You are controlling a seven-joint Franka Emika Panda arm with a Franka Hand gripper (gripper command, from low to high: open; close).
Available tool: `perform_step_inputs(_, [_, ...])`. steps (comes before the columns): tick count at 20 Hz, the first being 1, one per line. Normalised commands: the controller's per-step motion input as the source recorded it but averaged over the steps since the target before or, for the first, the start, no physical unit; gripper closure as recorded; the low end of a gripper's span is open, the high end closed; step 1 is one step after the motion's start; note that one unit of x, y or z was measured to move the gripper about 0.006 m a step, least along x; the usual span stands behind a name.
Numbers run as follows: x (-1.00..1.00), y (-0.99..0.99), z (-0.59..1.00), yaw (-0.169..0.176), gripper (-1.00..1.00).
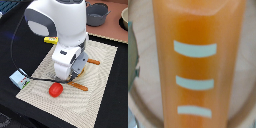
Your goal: Interact with the objects in diverse but meaningful ways.
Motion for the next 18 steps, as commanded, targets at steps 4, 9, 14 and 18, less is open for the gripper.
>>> perform_step_inputs(4, [0.11, -0.52, 0.60, -0.145, -1.00])
perform_step_inputs(9, [0.13, -0.47, 0.42, -0.161, -1.00])
perform_step_inputs(14, [0.13, -0.38, 0.20, -0.181, -1.00])
perform_step_inputs(18, [0.08, -0.42, 0.11, -0.175, -1.00])
